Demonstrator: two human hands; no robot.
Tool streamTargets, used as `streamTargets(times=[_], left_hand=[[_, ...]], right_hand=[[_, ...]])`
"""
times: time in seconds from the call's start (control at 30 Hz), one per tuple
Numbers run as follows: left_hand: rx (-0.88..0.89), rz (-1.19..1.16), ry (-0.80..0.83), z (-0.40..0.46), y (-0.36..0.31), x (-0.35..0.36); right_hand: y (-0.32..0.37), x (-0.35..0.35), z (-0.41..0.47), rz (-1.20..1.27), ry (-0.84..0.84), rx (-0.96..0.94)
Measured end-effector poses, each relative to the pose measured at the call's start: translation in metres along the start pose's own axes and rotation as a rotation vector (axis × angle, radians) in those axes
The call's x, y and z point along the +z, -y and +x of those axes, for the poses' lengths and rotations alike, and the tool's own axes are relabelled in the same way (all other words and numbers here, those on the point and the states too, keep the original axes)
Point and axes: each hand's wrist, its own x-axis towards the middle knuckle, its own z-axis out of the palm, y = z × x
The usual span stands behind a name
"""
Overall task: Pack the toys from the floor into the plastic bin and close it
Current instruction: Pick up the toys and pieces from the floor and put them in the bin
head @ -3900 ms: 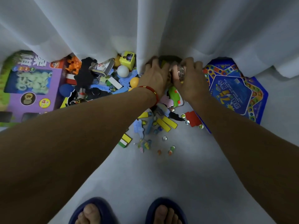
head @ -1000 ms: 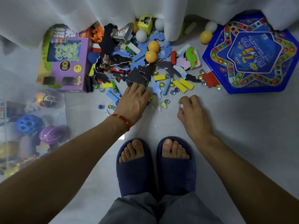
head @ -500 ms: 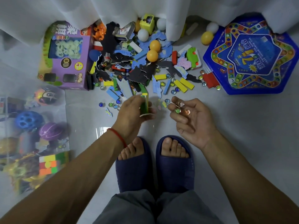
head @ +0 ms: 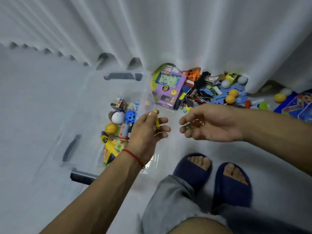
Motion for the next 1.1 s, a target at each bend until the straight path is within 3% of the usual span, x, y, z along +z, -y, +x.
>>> streamTargets(times=[0.17, 0.27, 0.37, 0.47, 0.67, 0.77, 0.87, 0.9, 1.0, 1.1], left_hand=[[-0.057, -0.331, -0.181, -0.029, -0.048, -0.097], [-0.121, -0.385, -0.284, -0.047, -0.06, -0.143], [-0.132, -0.445, -0.259, -0.058, -0.07, -0.169], [-0.048, -0.504, -0.198, -0.067, -0.071, -0.171], [-0.077, -0.657, 0.17, -0.067, -0.057, -0.11], [-0.135, -0.52, 0.237, -0.047, -0.037, -0.058], [-0.184, -0.218, 0.257, -0.018, -0.001, -0.007], [-0.182, -0.074, 0.254, -0.007, 0.015, 0.009], [-0.128, 0.338, 0.258, 0.027, 0.064, 0.048], [-0.031, 0.708, 0.325, 0.066, 0.114, 0.072]], right_hand=[[0.046, 0.106, 0.027, -0.092, 0.001, -0.098], [0.041, 0.163, 0.049, -0.196, 0.003, -0.089], [0.034, 0.189, 0.058, -0.266, -0.061, -0.075], [0.038, 0.18, 0.05, -0.279, -0.063, -0.067], [0.056, 0.087, -0.008, -0.106, 0.1, -0.132], [0.049, 0.024, -0.033, -0.049, 0.045, -0.174], [0.022, -0.049, -0.035, -0.169, -0.275, -0.21], [0.007, -0.076, -0.031, -0.292, -0.432, -0.211], [-0.05, -0.165, -0.012, -0.965, -0.855, -0.124], [-0.108, -0.216, 0.01, -1.095, -0.937, -0.055]])
